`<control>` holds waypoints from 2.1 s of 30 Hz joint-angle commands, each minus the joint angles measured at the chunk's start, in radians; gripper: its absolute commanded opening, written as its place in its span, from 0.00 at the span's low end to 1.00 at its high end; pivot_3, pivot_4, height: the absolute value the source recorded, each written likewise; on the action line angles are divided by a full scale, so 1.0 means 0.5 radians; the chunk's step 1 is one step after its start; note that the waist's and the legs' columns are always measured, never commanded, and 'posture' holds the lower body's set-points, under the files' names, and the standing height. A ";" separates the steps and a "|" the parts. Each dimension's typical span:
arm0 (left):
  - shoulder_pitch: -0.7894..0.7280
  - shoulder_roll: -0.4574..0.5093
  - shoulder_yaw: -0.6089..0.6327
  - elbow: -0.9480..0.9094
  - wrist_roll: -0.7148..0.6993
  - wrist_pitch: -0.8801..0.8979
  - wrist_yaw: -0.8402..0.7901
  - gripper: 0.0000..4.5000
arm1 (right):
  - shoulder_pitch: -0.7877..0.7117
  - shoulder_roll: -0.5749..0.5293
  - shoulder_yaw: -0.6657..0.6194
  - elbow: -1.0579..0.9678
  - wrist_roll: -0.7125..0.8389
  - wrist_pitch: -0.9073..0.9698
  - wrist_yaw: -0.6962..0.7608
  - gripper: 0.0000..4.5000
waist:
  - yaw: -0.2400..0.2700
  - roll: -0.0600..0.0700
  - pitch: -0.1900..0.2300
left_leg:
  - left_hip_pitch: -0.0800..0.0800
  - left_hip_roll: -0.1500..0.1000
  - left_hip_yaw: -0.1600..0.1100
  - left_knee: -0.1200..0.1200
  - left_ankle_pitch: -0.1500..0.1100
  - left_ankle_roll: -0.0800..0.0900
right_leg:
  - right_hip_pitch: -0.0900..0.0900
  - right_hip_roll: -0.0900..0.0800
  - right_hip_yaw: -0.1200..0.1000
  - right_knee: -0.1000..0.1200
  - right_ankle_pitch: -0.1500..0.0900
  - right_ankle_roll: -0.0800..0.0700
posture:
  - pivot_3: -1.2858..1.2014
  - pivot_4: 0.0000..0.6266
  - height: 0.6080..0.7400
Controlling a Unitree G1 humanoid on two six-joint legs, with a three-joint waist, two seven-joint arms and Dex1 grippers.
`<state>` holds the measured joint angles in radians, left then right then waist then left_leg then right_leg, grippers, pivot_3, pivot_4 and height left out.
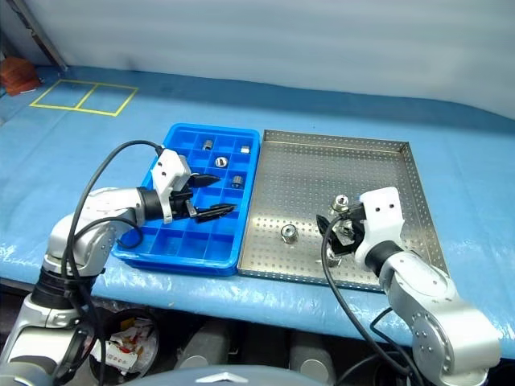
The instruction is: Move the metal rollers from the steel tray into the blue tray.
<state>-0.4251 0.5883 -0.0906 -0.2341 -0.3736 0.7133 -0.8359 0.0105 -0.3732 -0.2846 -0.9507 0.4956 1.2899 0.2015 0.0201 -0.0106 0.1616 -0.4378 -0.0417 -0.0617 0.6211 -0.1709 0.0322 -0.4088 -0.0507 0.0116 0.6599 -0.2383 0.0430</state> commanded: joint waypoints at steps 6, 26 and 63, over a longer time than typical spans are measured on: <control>0.044 0.061 -0.042 -0.136 -0.007 0.042 -0.001 0.99 | 0.124 -0.222 0.127 -0.129 0.121 -0.041 0.202 1.00 | -0.014 0.000 0.000 | 0.001 0.000 0.000 0.000 0.000 0.001 | 0.000 0.000 0.000 0.001 -0.001 0.001 | 0.54 0.24 1.00; -0.049 0.053 -0.071 -0.100 0.056 0.001 0.028 0.99 | 0.112 -0.257 0.174 -0.112 0.123 -0.091 0.157 1.00 | 0.004 0.000 0.000 | 0.000 0.000 0.000 0.001 0.001 0.001 | 0.001 -0.001 0.000 0.000 0.000 0.001 | 0.54 0.24 1.00; -1.194 -0.857 -1.194 1.759 1.006 -0.784 -0.888 0.99 | 0.188 -0.121 0.319 -0.114 -0.064 -0.423 -0.060 1.00 | -0.065 -0.001 0.001 | -0.013 -0.001 0.005 0.020 -0.001 0.013 | -0.004 0.011 -0.001 0.001 0.012 0.023 | 0.50 0.24 1.00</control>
<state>-1.0255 0.1617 -0.6742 0.6423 0.0986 0.3372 -1.2753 0.1052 -0.4324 -0.1203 -0.9643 0.4688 1.1105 0.1731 -0.0123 -0.0109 0.1620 -0.4446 -0.0424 -0.0594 0.6314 -0.1717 0.0390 -0.4110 -0.0451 0.0112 0.6603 -0.2314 0.0562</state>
